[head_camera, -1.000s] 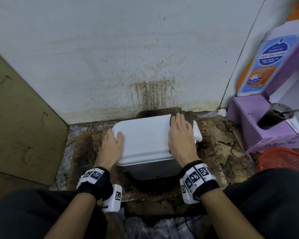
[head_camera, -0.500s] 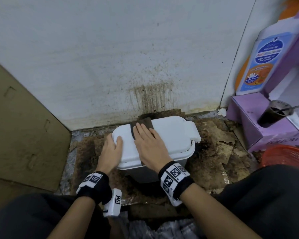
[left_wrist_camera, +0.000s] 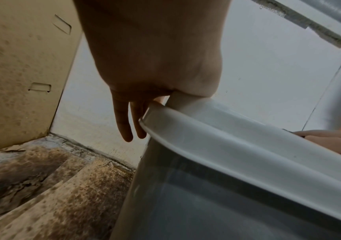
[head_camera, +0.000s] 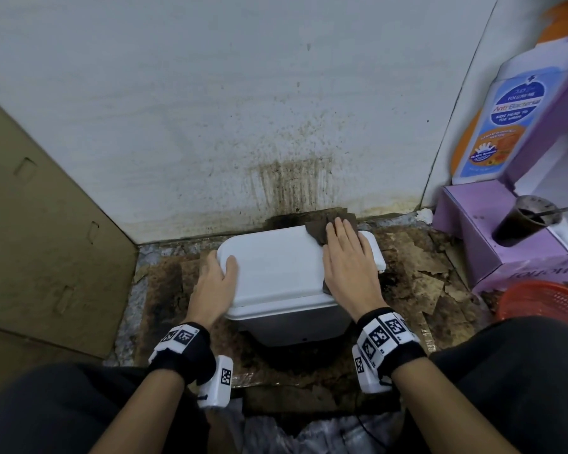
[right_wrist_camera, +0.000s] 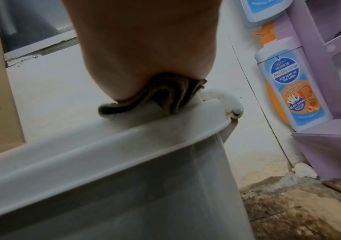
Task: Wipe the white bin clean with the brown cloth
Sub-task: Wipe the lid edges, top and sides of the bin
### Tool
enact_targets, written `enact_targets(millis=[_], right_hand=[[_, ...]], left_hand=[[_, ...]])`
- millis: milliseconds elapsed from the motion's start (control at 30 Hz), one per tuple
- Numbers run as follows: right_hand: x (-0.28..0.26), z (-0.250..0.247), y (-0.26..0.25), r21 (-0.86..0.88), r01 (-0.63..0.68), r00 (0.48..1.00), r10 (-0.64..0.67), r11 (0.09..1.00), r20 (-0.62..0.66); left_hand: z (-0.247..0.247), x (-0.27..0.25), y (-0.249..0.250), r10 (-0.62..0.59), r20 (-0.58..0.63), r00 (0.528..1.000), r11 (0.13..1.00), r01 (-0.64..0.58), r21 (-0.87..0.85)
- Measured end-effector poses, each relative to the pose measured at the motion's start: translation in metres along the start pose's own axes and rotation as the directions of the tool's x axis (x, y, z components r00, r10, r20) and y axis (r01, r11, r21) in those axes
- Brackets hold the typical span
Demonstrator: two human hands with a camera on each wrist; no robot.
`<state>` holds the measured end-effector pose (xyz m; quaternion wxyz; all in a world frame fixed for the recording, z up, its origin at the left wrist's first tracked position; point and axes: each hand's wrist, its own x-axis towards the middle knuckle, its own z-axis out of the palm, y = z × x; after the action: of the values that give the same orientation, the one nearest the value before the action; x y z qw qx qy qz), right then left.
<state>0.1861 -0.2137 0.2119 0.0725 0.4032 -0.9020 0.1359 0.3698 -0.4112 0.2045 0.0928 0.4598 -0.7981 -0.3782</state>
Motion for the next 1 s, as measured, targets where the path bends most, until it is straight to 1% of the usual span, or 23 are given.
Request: enact_targets(millis=[167,367,467,533,567,633,667,700,767,833,900,1000], right_hand=[[0.0,-0.003,-0.003,0.008,0.153,0.985,-0.153,0.988,0.076],[0.002,0.004,-0.042,0.036,0.218,0.971,-0.221,0.975,0.094],[0.006,0.009,-0.052,0.057,0.242,0.966,-0.246,0.969,0.084],[0.005,0.01,-0.053,0.076,0.218,0.976,-0.219,0.973,0.015],[0.004,0.011,-0.053,0.099,0.193,0.981,-0.189,0.976,-0.054],[0.0,0.011,-0.053,0.165,0.143,0.969,-0.104,0.976,-0.225],[-0.003,0.01,-0.054,0.184,0.115,0.959,-0.061,0.976,-0.277],[-0.004,0.007,-0.056,0.179,0.078,0.956,-0.022,0.981,-0.292],[-0.005,0.003,-0.058,0.131,-0.019,0.975,0.048,0.991,-0.219],[-0.003,0.001,-0.058,0.127,-0.063,0.991,0.076,0.99,-0.107],[0.002,0.003,-0.056,0.156,-0.028,0.999,0.031,0.987,-0.017],[0.012,0.007,-0.053,0.132,0.031,0.997,-0.04,0.991,0.067]], left_hand=[[0.002,0.002,0.0,0.001,-0.004,1.0,1.0,-0.001,-0.016],[0.003,0.004,-0.002,0.007,0.008,1.0,0.999,-0.007,-0.049],[0.002,0.005,-0.002,0.008,0.014,1.0,0.999,-0.007,-0.041],[0.001,0.004,-0.003,0.008,0.015,1.0,0.999,-0.008,-0.047],[0.001,0.005,-0.004,0.008,0.016,1.0,0.999,-0.007,-0.052],[0.0,0.005,-0.005,0.001,0.022,1.0,0.998,0.0,-0.059],[0.001,0.005,-0.005,-0.001,0.024,1.0,0.998,0.002,-0.063],[0.001,0.006,-0.006,-0.001,0.025,1.0,0.998,0.002,-0.066],[0.002,0.006,-0.007,0.006,0.026,1.0,0.997,-0.004,-0.076],[0.002,0.006,-0.007,0.016,0.015,1.0,0.996,-0.015,-0.091],[0.003,0.006,-0.007,0.017,0.006,1.0,0.996,-0.016,-0.093],[0.003,0.008,-0.007,0.016,0.006,1.0,0.996,-0.015,-0.092]])
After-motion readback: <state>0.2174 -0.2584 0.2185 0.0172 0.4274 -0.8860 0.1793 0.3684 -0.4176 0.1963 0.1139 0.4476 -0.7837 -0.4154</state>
